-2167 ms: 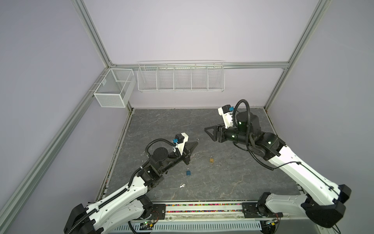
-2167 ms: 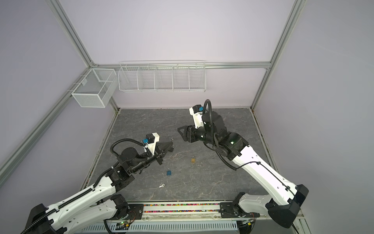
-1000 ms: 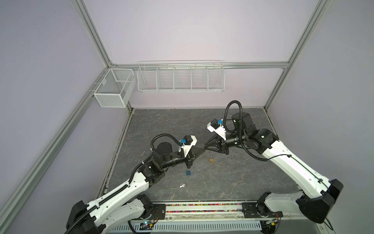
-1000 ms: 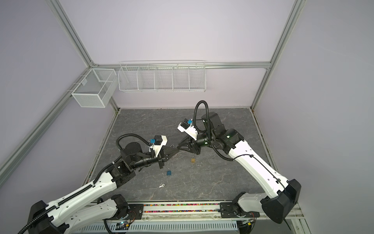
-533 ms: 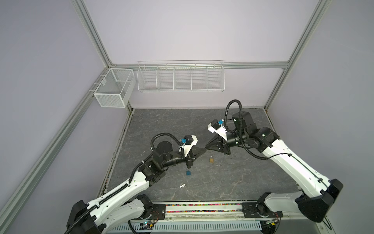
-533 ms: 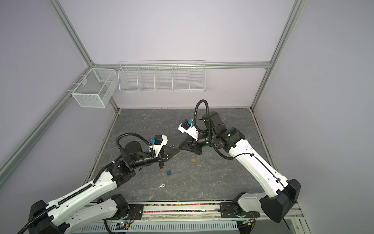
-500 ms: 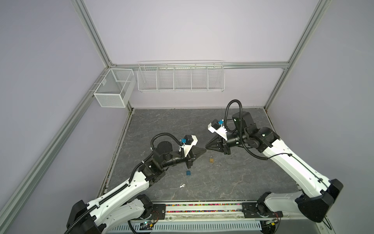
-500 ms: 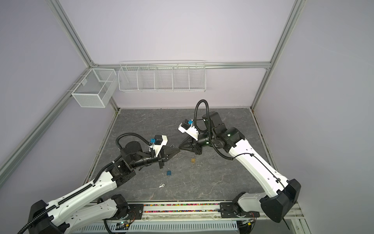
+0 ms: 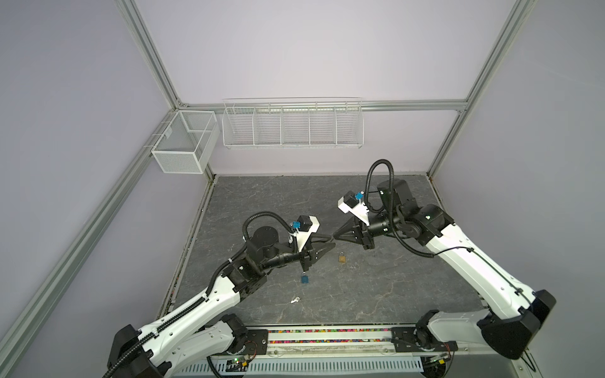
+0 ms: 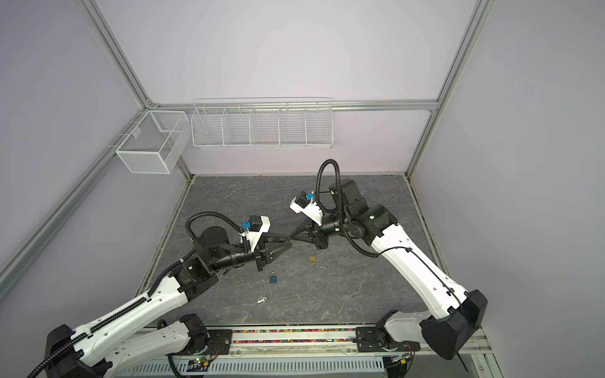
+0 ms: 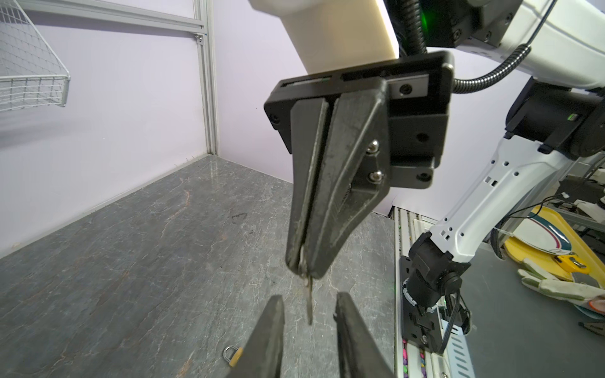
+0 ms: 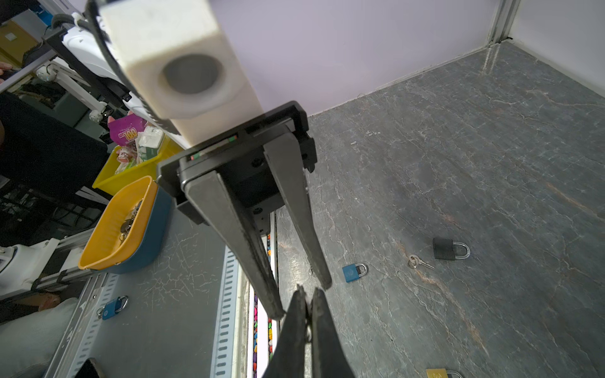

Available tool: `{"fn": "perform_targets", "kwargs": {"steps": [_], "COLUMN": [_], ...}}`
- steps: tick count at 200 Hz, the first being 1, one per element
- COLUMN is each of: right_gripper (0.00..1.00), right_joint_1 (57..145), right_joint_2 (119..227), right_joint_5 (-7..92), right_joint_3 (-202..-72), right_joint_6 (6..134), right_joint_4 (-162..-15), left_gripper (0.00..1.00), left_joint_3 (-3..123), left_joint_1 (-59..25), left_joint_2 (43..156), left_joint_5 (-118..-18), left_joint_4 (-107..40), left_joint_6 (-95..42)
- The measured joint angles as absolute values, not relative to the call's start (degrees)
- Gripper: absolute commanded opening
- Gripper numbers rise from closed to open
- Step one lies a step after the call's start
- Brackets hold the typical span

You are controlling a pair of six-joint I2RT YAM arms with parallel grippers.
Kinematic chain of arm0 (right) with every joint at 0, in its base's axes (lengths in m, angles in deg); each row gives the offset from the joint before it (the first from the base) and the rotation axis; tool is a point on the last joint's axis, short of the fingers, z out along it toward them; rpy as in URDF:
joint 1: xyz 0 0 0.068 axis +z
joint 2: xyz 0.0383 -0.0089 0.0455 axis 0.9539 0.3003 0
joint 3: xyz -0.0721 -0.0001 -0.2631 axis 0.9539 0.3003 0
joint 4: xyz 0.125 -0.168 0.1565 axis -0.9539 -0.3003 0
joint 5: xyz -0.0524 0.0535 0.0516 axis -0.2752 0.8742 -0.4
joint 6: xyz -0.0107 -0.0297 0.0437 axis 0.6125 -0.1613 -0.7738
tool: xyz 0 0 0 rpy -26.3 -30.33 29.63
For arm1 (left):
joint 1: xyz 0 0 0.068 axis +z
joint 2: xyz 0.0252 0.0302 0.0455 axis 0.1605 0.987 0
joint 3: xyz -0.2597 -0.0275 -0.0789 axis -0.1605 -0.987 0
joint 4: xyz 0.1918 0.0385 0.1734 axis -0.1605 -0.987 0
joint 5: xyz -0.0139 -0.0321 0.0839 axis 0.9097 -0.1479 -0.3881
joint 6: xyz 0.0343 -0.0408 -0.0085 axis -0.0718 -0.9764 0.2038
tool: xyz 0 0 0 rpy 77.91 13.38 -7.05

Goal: Unlock with the key

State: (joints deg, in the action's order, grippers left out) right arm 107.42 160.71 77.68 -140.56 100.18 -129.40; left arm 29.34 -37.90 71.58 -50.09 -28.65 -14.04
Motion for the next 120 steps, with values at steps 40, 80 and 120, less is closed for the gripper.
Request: {"fn": "perform_targets", "kwargs": {"steps": [40,80,120], "right_gripper": [0.07,0.06,0.06], "right_joint_1": [105.9,106.0,107.9], "right_joint_2": [157.8,155.7,152.8], "right_joint_5": [74.1,65.5,55.2], "right_joint_3": [-134.5,-127.0,-119.8], "right_joint_6": [87.2,66.8,51.3], "right_joint_4": [-119.3,-106.1,-96.1], "left_gripper": [0.63,0.62,0.60], "left_joint_3": [26.6,22.0,21.6], "left_joint_1": [-37.0,-37.0,-37.9], "left_joint_2": [66.7,65.9,71.9], "left_joint_5": [-58.9,-70.0,-75.3], "left_joint_4": [-23.2,-13.7,-6.1], "left_joint_6": [-21.5,-37.3,-49.5]}}
